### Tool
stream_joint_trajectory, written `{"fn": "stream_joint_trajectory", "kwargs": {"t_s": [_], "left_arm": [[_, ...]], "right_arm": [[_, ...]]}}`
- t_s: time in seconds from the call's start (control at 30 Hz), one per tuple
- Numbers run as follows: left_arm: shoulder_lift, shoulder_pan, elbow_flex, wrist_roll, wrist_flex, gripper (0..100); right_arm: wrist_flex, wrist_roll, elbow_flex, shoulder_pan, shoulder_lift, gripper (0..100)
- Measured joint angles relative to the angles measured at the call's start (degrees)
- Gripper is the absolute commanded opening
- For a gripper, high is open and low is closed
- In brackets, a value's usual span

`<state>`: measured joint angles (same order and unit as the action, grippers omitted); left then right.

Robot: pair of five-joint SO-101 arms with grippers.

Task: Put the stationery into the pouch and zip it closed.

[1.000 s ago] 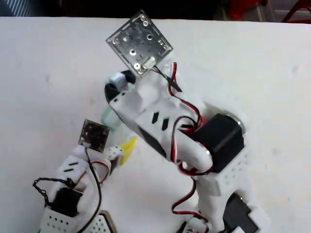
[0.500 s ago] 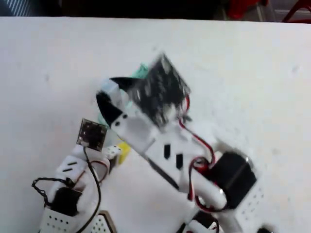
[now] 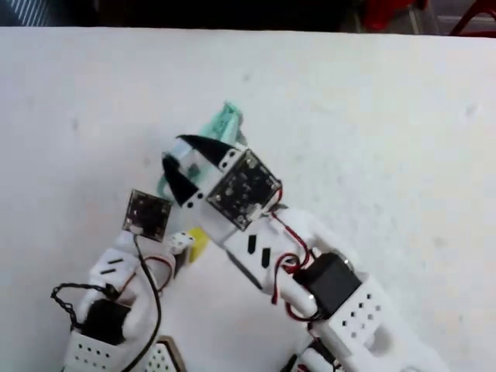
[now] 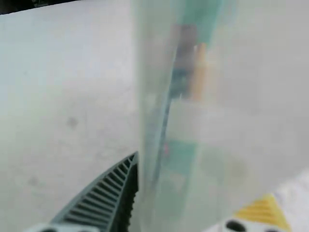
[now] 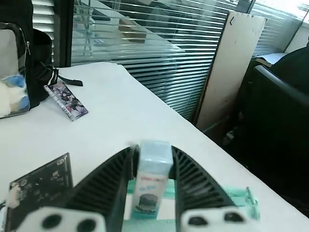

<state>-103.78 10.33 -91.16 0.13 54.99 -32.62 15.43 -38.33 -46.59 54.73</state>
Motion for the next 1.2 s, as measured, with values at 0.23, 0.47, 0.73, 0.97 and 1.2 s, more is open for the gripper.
{"fn": "stream_joint_trajectory", "kwargs": {"t_s": [0.23, 0.47, 0.73, 0.97, 1.2], "left_arm": [[0.0, -0.1, 0.0, 0.0, -0.8, 28], [0.0, -0.2, 0.0, 0.0, -0.9, 28], [0.0, -0.3, 0.0, 0.0, -0.9, 28], [0.0, -0.3, 0.0, 0.0, -0.9, 28], [0.0, -0.3, 0.0, 0.0, -0.9, 28]], "right_arm": [[0.0, 0.0, -0.1, -0.3, 0.0, 4.5], [-1.6, 0.0, -0.1, -0.2, 0.0, 25.7], [-6.1, 0.0, 5.2, -0.2, 0.1, 23.5], [-11.5, -3.7, 14.5, 5.4, 0.0, 23.3], [-23.8, -13.1, 27.8, 14.3, -12.0, 23.3]]}}
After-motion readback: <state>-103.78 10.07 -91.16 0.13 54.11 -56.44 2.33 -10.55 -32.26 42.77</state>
